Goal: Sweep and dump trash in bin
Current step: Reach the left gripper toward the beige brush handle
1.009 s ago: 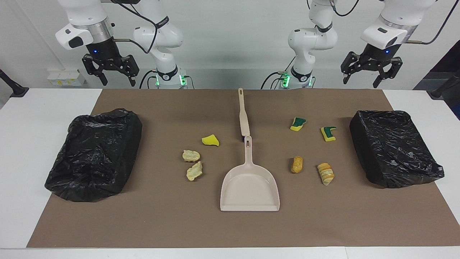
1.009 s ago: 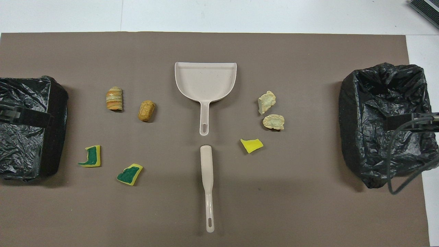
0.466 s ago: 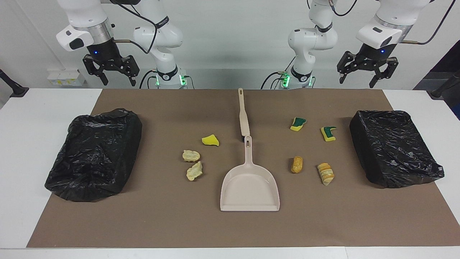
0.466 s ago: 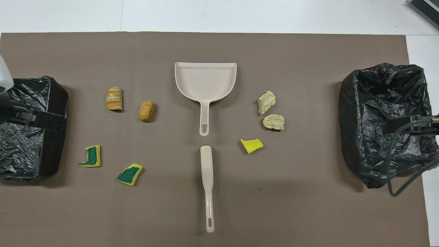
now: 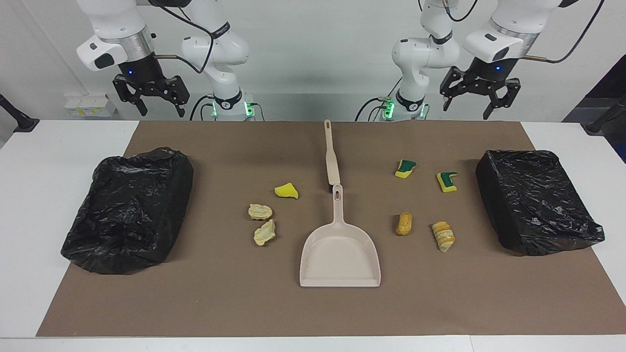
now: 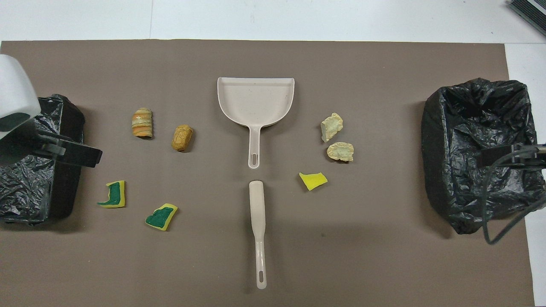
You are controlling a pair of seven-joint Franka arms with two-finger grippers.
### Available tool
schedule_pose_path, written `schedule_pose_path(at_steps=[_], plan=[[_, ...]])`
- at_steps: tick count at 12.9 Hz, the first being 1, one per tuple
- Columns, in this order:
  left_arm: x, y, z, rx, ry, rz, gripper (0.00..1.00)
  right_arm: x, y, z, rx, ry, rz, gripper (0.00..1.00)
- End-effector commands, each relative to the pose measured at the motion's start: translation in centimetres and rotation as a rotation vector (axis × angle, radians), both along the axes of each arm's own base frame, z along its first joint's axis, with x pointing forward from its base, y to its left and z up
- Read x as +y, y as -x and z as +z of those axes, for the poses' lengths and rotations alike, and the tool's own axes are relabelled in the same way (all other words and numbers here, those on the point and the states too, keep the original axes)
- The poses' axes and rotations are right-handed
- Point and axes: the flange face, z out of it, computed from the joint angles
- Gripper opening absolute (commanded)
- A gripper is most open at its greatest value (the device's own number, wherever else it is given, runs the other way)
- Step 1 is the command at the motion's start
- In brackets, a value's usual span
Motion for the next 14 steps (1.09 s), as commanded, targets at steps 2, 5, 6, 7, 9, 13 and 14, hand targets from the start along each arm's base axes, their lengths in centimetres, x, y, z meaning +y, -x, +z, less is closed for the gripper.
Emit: schedule_pose_path(at_steps=[2, 5, 6, 7, 9, 13, 14], plan=[[-4.7, 3.0, -3.1, -0.007, 0.016, -0.007, 1.00, -0.5, 0.4, -0.1, 0.016, -0.010, -0.012, 1.00], [-10.8, 5.4, -7.4, 0.027, 0.012, 0.067, 1.00, -1.0, 0.5, -0.1, 0.017, -0.011, -0.023, 1.00], [-12.8, 6.3, -9.3, 0.027, 0.011, 0.072, 1.00, -1.0, 0.6, -0.1, 0.017, -0.011, -0.021, 1.00], [-14.4, 7.3, -10.6, 0.029, 0.014, 0.084, 1.00, -0.9, 0.8, -0.3, 0.022, -0.011, -0.021, 1.00], [-17.1, 9.4, -14.1, 0.052, -0.002, 0.107, 1.00, -0.9, 0.8, -2.2, 0.049, -0.011, -0.019, 1.00], [-20.8, 12.9, -20.9, 0.061, -0.010, 0.097, 1.00, -0.7, 0.6, -3.8, 0.068, -0.010, -0.016, 1.00], [-22.4, 14.3, -23.0, 0.070, -0.020, 0.090, 1.00, -0.5, 0.3, -4.0, 0.056, -0.010, -0.019, 1.00]])
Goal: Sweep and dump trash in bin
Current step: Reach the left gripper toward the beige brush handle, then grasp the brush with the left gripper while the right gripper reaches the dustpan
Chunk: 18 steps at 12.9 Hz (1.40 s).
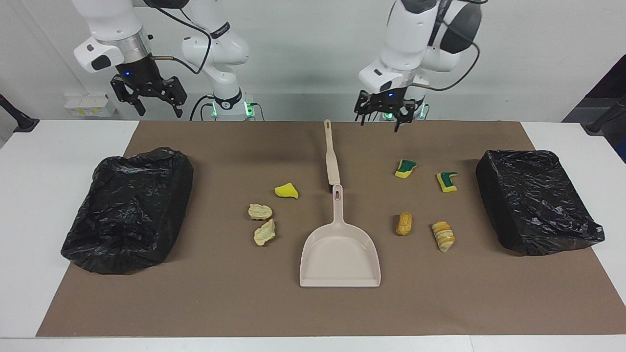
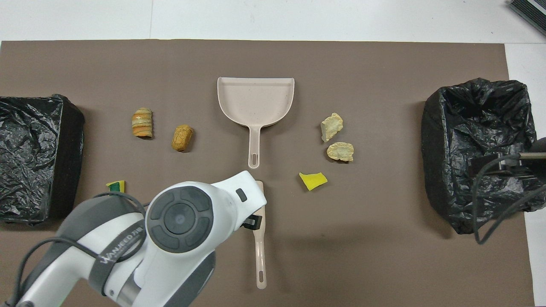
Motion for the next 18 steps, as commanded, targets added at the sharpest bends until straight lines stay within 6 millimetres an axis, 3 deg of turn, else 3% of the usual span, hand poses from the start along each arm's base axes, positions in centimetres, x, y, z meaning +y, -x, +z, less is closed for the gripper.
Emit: schedule_pose_path(at_steps=[1, 5, 6, 8, 12, 17, 18], plan=[[-2.5, 3.7, -4.6, 0.000, 0.006, 0.048, 1.00, 0.2, -0.2, -1.2, -0.013, -0.007, -0.013, 1.00], [-4.3, 7.9, -10.7, 0.013, -0.013, 0.080, 1.00, 0.9, -3.0, -4.8, 0.000, 0.007, 0.051, 1.00], [-4.4, 8.8, -11.8, -0.008, 0.013, 0.098, 1.00, 1.8, -3.9, -6.3, 0.012, 0.006, 0.065, 1.00], [-4.9, 10.4, -13.0, -0.004, 0.007, 0.061, 0.97, 2.5, -4.2, -7.5, 0.032, 0.006, 0.086, 1.00], [-4.7, 10.7, -13.3, 0.003, -0.003, 0.045, 0.74, 2.5, -3.9, -8.7, 0.059, 0.000, 0.129, 1.00], [-4.3, 11.1, -13.5, 0.048, -0.027, 0.063, 0.28, 2.4, -3.3, -9.2, 0.076, 0.000, 0.131, 1.00], [-4.3, 11.1, -13.4, 0.053, -0.033, 0.065, 0.13, 2.4, -3.2, -9.1, 0.076, 0.000, 0.130, 1.00]])
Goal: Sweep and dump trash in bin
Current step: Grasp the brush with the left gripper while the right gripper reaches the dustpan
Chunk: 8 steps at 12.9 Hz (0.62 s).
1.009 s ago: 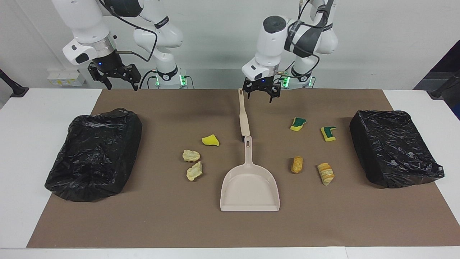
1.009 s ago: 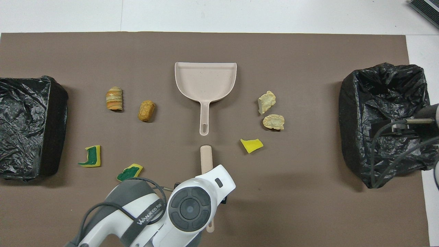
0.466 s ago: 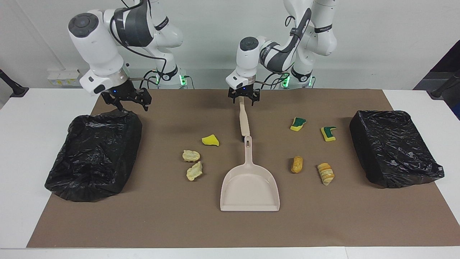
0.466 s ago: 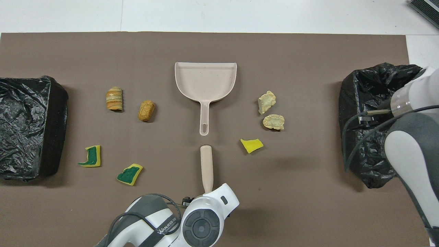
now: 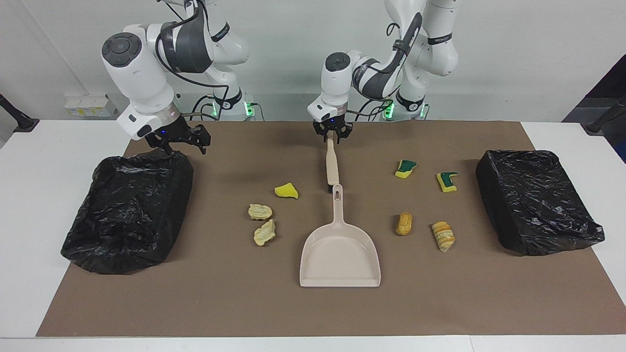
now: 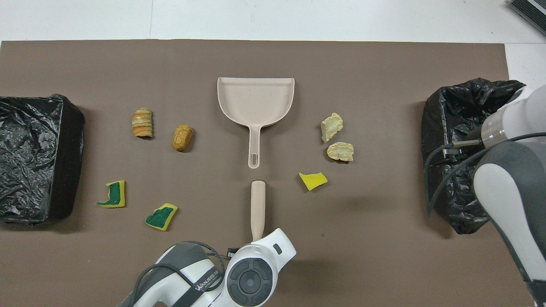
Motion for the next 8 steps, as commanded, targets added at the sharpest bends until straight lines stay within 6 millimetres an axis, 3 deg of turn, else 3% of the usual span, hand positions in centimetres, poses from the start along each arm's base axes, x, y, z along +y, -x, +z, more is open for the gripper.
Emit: schedule_pose_path(at_steps=[1, 4, 7, 8], plan=[[0.5, 0.7, 0.4, 0.027, -0.014, 0.011, 0.00, -0.4, 0.9, 0.2, -0.001, 0.002, 0.028, 1.00], [0.8, -0.4, 2.0, 0.031, -0.020, 0.026, 0.00, -0.4, 0.3, 0.4, -0.007, 0.001, 0.018, 1.00], [3.1, -2.8, 4.0, 0.032, -0.098, -0.035, 0.00, 0.1, -1.3, 1.6, -0.049, -0.004, -0.043, 1.00], [4.9, -4.5, 4.8, 0.014, -0.108, -0.006, 0.00, 1.4, -2.0, 1.8, -0.058, -0.001, -0.055, 1.00]])
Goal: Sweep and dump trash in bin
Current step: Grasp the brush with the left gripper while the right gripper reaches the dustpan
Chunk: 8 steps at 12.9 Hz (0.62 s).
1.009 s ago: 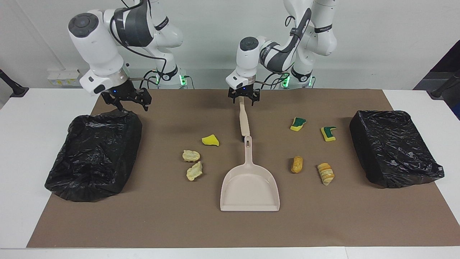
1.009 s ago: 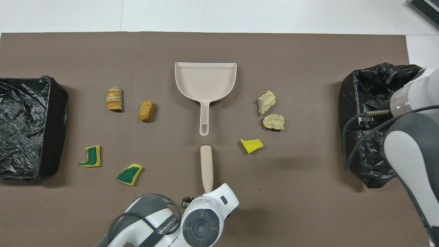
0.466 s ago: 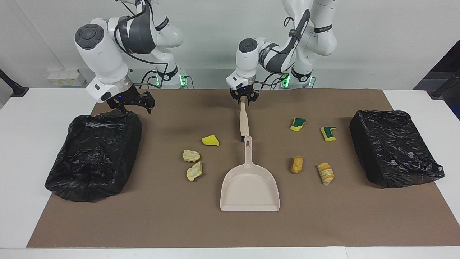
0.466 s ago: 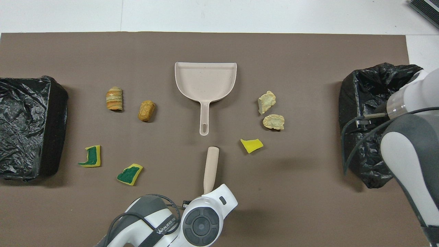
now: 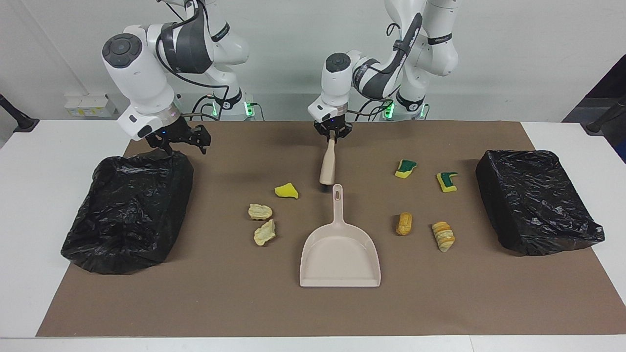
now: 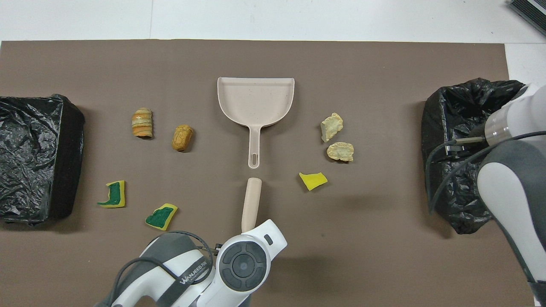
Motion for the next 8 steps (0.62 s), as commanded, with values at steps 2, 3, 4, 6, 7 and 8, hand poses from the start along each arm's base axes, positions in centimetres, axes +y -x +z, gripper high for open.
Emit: schedule_pose_path(at_steps=[2, 3, 4, 6, 7, 8], plan=[[5.8, -3.8, 3.6, -0.016, -0.037, 0.060, 0.00, 5.0, -2.2, 0.7, -0.051, -0.006, -0.031, 1.00], [7.2, -4.6, 4.5, -0.022, -0.034, 0.078, 0.00, 7.0, -2.8, -0.9, -0.031, 0.006, -0.041, 1.00], [9.0, -6.2, 4.8, -0.027, -0.028, 0.111, 0.00, 9.7, -4.2, -1.5, -0.053, 0.013, -0.065, 1.00], [11.6, -9.3, 5.6, -0.056, -0.031, 0.162, 0.00, 14.8, -6.9, -2.9, -0.075, 0.006, -0.105, 1.00], [13.0, -10.9, 5.5, -0.067, -0.043, 0.190, 0.00, 16.9, -8.2, -3.6, -0.093, -0.006, -0.121, 1.00], [14.5, -12.8, 5.7, -0.075, -0.046, 0.223, 0.00, 19.7, -8.9, -4.9, -0.103, -0.015, -0.133, 1.00]])
